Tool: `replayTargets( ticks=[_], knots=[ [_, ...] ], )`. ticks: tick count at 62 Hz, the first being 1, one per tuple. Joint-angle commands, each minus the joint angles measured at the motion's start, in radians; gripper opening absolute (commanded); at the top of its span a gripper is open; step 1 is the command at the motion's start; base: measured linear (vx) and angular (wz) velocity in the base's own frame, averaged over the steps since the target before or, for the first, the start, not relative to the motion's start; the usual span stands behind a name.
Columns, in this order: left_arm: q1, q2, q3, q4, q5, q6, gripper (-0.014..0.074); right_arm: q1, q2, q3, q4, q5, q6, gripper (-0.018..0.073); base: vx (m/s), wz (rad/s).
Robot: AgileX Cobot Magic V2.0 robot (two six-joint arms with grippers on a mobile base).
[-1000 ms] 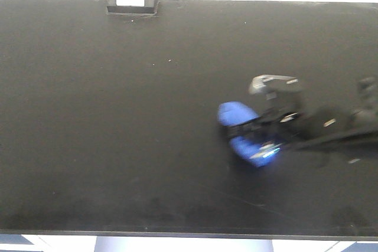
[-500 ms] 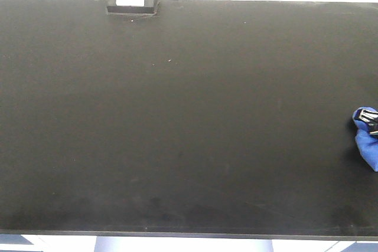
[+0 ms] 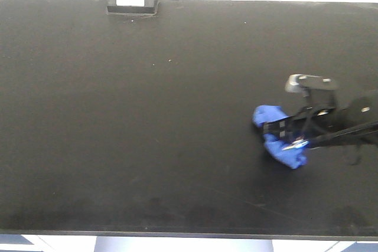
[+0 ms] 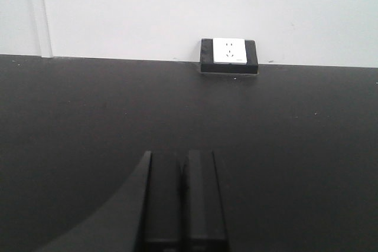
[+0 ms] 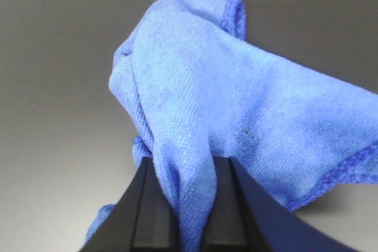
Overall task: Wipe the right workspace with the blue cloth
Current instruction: 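Press the cloth on the counter and wipe it away from the robot's side, then open the right gripper, release the cloth, and lift away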
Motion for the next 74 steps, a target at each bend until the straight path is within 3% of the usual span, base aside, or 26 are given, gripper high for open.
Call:
replayTargets(
  ticks=[1, 13, 34, 43, 56, 74],
  knots=[
    [0.004, -0.016, 0.031, 0.001, -0.078, -0.008, -0.0006, 0.057, -0.036, -0.028, 0.021, -0.039, -0.006, 0.0022, 0.00, 0.00],
    [0.004, -0.016, 0.031, 0.001, -0.078, -0.008, -0.0006, 0.114, -0.036, -0.028, 0.021, -0.053, -0.011, 0.0103, 0.00, 0.00],
    [0.004, -0.016, 0.031, 0.001, -0.078, -0.008, -0.0006, 0.114, -0.135, -0.028, 0.021, -0.145, -0.033, 0.0455, 0.00, 0.00],
    [0.004, -0.016, 0.031, 0.001, -0.078, -0.008, -0.0006, 0.114, -0.257, -0.028, 0.021, -0.099, -0.033, 0.0549, 0.00, 0.00],
    [0.004, -0.016, 0.031, 0.001, -0.078, -0.008, -0.0006, 0.114, -0.498, -0.028, 0.017, 0.107, -0.033, 0.0554, 0.00, 0.00],
    [0.004, -0.016, 0.031, 0.001, -0.078, -0.008, -0.0006, 0.114, -0.787, -0.028, 0.018, 0.286, -0.033, 0.0544, 0.00, 0.00]
  ],
)
